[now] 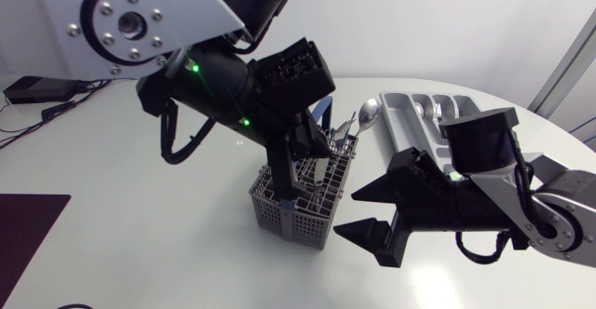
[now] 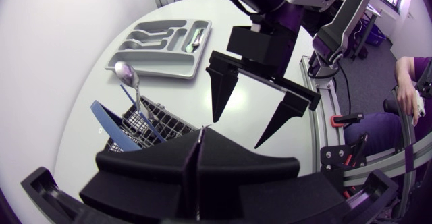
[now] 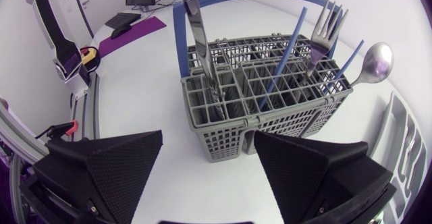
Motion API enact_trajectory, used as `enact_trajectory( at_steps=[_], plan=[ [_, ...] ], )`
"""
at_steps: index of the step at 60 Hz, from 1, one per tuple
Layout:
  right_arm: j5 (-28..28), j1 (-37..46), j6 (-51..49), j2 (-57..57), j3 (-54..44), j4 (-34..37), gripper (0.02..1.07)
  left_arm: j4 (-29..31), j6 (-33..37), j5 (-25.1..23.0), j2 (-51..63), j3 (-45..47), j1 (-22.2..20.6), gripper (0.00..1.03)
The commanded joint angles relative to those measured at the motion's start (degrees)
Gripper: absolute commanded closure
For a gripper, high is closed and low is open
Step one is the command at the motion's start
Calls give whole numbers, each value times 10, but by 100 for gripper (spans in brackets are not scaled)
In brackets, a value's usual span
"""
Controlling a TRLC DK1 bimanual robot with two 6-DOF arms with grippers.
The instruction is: Unload the cutlery basket into the drawer organizer.
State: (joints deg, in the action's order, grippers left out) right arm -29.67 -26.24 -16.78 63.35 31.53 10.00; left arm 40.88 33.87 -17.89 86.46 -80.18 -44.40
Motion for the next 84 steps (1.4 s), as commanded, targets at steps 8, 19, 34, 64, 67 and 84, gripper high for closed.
enact_trajectory(
  at_steps=[8,19,34,64,67,84],
  plan=[
    [27,-22,-9,11,8,-13,9,-1,-20,18,-25,-24,-15,97],
    [51,-37,-11,22,5,-27,9,6,-24,43,-37,-28,-35,97],
    [65,-44,-11,29,2,-38,9,24,-30,73,-45,-52,-57,96],
    [88,-62,-8,30,-4,-48,10,60,-21,120,-38,-76,-94,96],
    [88,-63,-5,22,-3,-49,13,59,-21,120,-37,-72,-94,96],
    [88,-63,12,22,10,-57,77,43,-19,119,-43,-33,-94,96]
  ],
)
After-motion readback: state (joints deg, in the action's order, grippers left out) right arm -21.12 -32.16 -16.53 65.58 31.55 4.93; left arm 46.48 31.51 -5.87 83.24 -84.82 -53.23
